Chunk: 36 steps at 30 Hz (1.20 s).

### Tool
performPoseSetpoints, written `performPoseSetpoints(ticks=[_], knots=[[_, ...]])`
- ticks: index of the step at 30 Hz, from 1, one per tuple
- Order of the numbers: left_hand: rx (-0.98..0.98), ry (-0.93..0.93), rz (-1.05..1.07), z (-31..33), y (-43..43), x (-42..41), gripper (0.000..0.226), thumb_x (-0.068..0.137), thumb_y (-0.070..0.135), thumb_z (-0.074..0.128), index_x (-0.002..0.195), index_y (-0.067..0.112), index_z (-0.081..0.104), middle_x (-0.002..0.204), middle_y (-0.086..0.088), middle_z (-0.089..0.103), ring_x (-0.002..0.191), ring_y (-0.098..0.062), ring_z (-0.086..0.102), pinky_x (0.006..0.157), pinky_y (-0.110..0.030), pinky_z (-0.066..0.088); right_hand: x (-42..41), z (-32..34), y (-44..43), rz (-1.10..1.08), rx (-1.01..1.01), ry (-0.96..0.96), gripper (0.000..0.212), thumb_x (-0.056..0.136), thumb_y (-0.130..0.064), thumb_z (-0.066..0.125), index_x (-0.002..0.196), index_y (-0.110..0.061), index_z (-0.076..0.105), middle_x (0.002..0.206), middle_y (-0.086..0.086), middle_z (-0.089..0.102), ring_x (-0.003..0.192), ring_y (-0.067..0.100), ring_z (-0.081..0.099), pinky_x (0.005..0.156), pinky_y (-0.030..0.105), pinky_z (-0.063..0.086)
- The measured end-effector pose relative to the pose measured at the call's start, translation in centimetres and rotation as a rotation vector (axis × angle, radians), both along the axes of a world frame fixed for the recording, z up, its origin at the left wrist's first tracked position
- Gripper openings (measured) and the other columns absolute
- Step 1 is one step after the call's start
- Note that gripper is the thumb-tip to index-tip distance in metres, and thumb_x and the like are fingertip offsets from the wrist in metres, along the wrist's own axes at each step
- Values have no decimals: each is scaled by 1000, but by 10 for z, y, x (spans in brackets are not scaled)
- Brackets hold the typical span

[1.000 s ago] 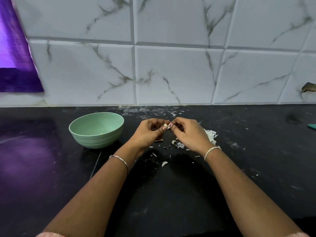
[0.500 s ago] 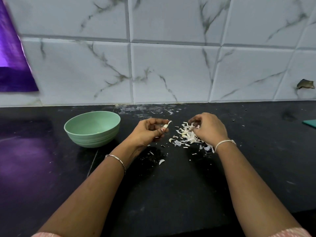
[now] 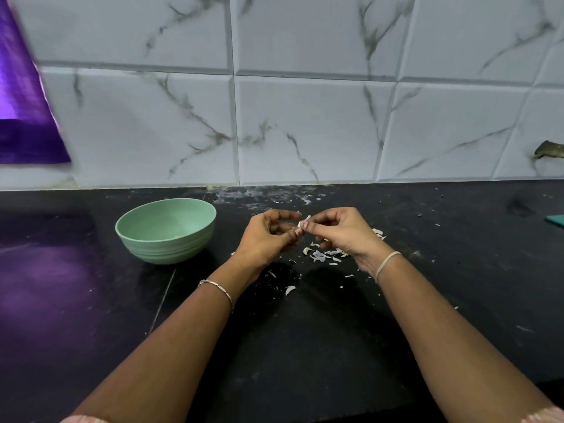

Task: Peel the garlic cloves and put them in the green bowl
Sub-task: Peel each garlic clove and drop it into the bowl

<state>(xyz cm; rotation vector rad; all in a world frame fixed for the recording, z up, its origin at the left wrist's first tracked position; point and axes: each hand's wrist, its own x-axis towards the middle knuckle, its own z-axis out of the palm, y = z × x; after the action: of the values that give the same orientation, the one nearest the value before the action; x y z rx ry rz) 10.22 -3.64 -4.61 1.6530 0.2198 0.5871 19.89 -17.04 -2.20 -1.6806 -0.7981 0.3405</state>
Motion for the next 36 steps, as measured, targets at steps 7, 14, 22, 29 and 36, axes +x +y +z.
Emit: performPoseSetpoints(ticks=[7, 14, 22, 29, 36], knots=[[85, -14, 69, 0, -4, 2, 21, 84, 2, 71, 91, 21, 70, 69, 1, 71, 63, -15, 68, 64, -24, 56, -3, 0, 2, -19, 74, 118, 5, 79, -4, 76, 76, -5, 72, 66, 1, 66, 53, 6, 54, 49, 17, 46], [93, -14, 75, 1, -4, 2, 23, 87, 0, 68, 90, 23, 70, 68, 4, 70, 62, -13, 67, 62, -24, 55, -5, -1, 5, -54, 95, 125, 13, 81, 5, 69, 71, -3, 69, 61, 5, 64, 50, 9, 54, 49, 16, 47], [67, -21, 53, 1, -3, 1, 18, 86, 5, 70, 91, 23, 70, 60, 12, 62, 61, -10, 62, 64, -31, 57, -5, 0, 7, -8, 131, 235, 13, 83, -1, 71, 70, -3, 67, 65, 9, 63, 55, 13, 55, 58, 22, 50], [9, -29, 10, 4, -4, 0, 22, 88, 3, 67, 89, 25, 69, 67, 7, 66, 63, -8, 62, 56, -24, 54, -4, 0, 5, 27, 182, 325, 13, 83, -1, 71, 71, -3, 66, 65, 9, 63, 55, 13, 56, 54, 18, 51], [0, -24, -18, 4, -5, -1, 26, 91, 1, 62, 89, 26, 69, 70, 3, 67, 65, -8, 63, 56, -23, 54, -4, 1, 6, 17, 169, 320, 17, 79, -2, 75, 66, -5, 65, 67, 12, 62, 52, 13, 53, 52, 19, 49]])
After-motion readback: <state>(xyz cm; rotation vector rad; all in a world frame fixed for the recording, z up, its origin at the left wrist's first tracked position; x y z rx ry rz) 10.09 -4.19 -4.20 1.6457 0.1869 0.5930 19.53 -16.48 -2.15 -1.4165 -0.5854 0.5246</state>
